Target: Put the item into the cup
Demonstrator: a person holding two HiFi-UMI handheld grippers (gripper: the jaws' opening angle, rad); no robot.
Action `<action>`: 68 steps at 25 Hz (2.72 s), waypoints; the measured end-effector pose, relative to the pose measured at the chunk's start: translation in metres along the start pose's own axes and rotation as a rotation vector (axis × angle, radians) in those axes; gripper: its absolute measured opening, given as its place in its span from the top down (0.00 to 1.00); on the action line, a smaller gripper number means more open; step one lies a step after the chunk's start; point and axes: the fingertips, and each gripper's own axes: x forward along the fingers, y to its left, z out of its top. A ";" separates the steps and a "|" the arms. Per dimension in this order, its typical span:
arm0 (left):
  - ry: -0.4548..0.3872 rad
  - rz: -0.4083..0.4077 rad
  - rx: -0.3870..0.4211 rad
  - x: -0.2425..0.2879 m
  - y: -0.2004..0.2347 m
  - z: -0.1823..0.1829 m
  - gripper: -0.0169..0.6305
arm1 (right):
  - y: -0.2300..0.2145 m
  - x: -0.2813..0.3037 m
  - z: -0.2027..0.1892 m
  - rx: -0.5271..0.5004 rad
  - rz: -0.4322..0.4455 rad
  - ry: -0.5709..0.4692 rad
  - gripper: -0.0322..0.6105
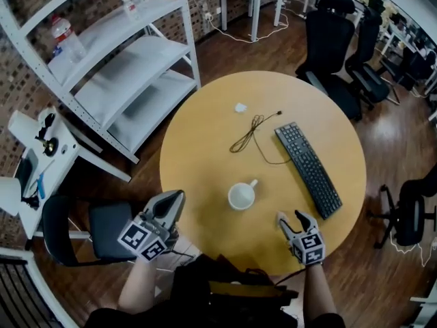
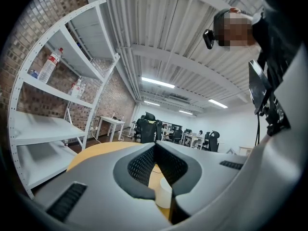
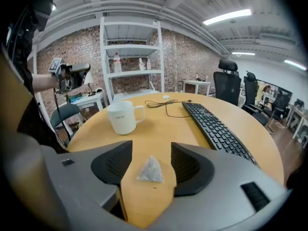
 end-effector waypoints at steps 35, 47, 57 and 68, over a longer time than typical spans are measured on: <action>-0.005 0.020 -0.023 -0.019 -0.001 0.001 0.97 | 0.020 0.026 0.063 -0.191 0.026 -0.025 0.74; -0.093 0.080 -0.070 -0.061 0.028 0.008 0.97 | 0.074 0.041 0.145 -0.242 0.136 -0.145 0.74; -0.119 0.151 -0.089 -0.090 0.035 0.006 0.97 | 0.100 0.058 0.137 -0.276 0.214 -0.083 0.70; -0.106 0.168 -0.095 -0.104 0.047 0.001 0.97 | 0.113 0.058 0.146 -0.238 0.192 -0.108 0.68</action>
